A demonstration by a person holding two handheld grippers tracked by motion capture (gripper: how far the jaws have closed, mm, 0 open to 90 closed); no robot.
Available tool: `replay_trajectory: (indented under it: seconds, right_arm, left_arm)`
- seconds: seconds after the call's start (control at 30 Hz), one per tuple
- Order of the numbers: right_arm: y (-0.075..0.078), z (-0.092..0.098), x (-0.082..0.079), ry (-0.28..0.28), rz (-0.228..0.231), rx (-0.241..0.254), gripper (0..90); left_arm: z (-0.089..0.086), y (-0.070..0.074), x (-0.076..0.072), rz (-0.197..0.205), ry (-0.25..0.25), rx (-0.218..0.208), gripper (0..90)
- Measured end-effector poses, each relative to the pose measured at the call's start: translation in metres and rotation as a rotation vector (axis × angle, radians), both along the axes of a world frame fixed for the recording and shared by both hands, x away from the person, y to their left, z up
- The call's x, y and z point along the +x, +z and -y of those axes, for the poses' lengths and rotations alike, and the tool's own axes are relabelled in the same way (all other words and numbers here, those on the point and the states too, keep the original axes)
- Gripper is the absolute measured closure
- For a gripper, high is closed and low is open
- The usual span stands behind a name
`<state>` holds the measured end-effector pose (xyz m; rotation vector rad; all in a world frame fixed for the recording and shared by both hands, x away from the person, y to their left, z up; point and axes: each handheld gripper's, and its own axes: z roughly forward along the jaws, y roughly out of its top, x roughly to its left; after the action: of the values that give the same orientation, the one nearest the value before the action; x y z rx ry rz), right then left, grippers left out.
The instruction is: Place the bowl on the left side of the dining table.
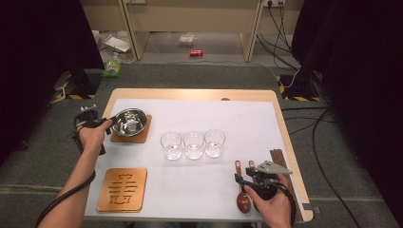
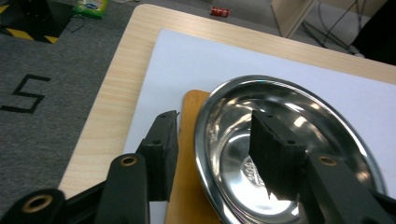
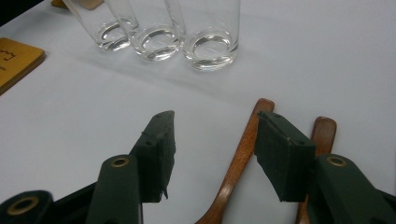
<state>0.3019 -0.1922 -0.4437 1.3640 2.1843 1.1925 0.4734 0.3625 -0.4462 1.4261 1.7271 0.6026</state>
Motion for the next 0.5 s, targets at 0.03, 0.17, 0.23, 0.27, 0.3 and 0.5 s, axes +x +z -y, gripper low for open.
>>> replay_trajectory:
  seconds: [0.03,0.17,0.23,0.27,0.3,0.5]
  right_arm:
    - [0.0,0.0,0.001,0.001,0.001,-0.003,48.0]
    - [-0.001,0.0,0.003,-0.001,-0.003,-0.011,48.0]
    - [-0.001,-0.001,0.005,-0.003,-0.004,-0.01,48.0]
    - [-0.001,-0.001,0.006,-0.006,-0.006,-0.009,48.0]
    - [-0.001,-0.001,0.006,-0.008,-0.009,-0.007,48.0]
    - [0.0,0.002,0.011,-0.021,-0.019,-0.016,48.1]
  left_arm:
    - [0.0,0.001,-0.003,0.003,0.0,-0.012,50.6]
    - [0.001,0.004,-0.015,0.018,-0.009,-0.018,48.6]
    - [0.003,0.007,-0.021,0.025,-0.023,-0.01,47.5]
    - [0.004,0.008,-0.024,0.026,-0.031,-0.005,46.6]
    - [0.005,0.009,-0.027,0.03,-0.035,-0.004,45.8]
    - [0.015,0.016,-0.051,0.058,-0.064,-0.005,42.0]
